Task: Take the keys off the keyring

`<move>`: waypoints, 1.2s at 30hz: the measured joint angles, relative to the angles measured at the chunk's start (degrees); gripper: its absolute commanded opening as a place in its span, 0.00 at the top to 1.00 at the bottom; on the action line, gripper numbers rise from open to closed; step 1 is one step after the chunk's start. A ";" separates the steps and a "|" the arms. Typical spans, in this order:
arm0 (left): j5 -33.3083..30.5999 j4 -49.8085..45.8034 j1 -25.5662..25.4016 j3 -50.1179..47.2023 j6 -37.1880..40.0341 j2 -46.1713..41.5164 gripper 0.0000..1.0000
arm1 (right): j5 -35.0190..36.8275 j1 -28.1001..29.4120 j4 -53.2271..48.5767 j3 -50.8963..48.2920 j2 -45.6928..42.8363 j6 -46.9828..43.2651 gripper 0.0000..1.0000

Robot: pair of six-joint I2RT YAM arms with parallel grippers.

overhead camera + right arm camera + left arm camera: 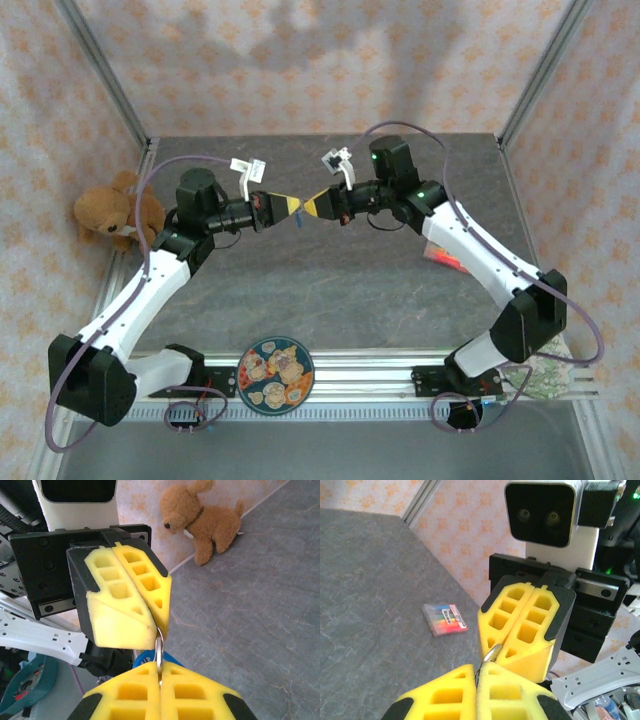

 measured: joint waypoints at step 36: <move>-14.71 30.29 -1.14 -13.22 -21.09 -4.74 0.76 | 27.30 9.92 34.73 -18.21 -8.44 19.32 1.00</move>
